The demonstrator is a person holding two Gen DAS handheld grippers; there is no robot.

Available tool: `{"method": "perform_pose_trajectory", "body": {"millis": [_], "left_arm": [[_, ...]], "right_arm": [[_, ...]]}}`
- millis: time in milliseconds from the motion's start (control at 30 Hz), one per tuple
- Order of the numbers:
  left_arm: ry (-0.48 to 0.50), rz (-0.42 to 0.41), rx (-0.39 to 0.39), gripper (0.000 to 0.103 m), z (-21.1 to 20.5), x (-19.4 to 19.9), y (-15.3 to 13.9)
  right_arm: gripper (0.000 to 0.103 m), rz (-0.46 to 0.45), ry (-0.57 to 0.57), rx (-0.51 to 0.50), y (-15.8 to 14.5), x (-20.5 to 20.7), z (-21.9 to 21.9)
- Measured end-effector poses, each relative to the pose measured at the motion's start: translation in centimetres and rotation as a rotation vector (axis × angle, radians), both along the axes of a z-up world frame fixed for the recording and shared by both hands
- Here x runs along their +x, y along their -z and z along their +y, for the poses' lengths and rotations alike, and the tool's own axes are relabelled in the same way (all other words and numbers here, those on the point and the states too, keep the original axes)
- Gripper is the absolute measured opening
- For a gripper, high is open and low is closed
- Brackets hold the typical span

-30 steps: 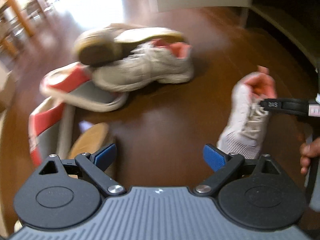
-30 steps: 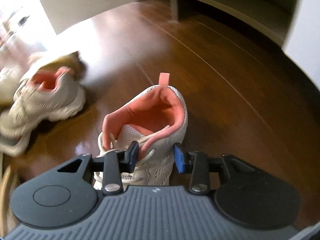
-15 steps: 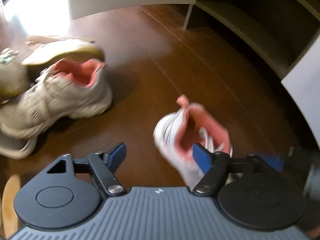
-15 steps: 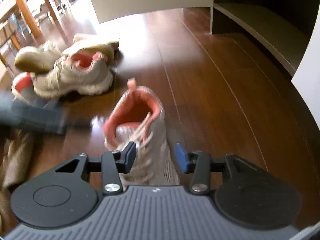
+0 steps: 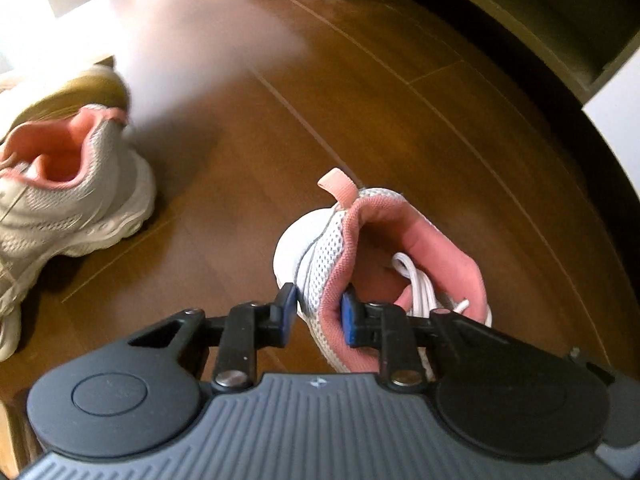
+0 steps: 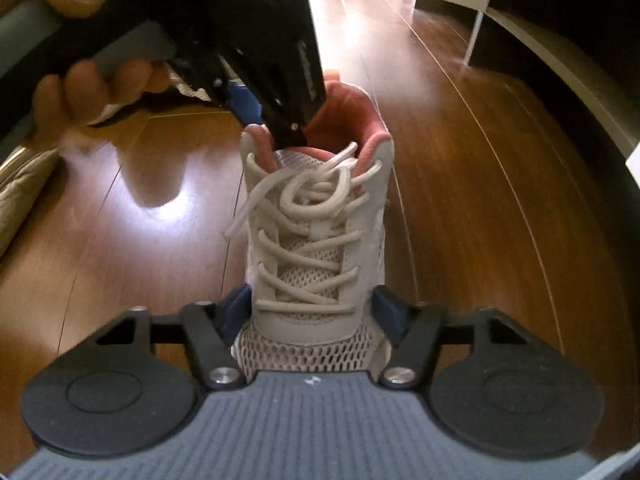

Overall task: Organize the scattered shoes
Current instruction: 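Carry the sneaker toward the cabinet and release it with the right tool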

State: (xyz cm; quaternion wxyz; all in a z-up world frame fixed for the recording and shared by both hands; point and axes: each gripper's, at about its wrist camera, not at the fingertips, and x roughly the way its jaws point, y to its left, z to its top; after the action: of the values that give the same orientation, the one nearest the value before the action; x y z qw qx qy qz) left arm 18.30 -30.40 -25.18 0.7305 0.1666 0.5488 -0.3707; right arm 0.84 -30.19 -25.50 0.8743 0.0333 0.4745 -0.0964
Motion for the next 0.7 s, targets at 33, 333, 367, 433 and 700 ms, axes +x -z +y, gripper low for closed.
{"method": "perform_pose_trajectory", "body": {"millis": [33,333,367,433,700], "left_arm": [[0.007,-0.001,-0.01,0.026,-0.5,0.0,0.0],[0.094,-0.04,-0.073,0.026,-8.0,-1.4,-0.7],[0.104,-0.047,-0.077,0.026,-8.8,-1.5,-0.7],[0.122,-0.056,-0.073,0.027,-10.1,-1.8,-0.6],[0.1,-0.077,-0.18,0.052,-9.0,-2.6,-3.7]], "right_arm": [[0.057,0.004,-0.002,-0.015,-0.1,-0.2,-0.6],[0.057,-0.027,0.013,-0.133,-0.5,-2.8,-6.7],[0.057,-0.029,0.021,-0.134,-0.5,-2.9,-7.2],[0.057,-0.033,0.048,-0.129,-0.4,-3.2,-8.4],[0.069,-0.068,0.067,-0.099,-0.5,-4.0,-10.3]]}}
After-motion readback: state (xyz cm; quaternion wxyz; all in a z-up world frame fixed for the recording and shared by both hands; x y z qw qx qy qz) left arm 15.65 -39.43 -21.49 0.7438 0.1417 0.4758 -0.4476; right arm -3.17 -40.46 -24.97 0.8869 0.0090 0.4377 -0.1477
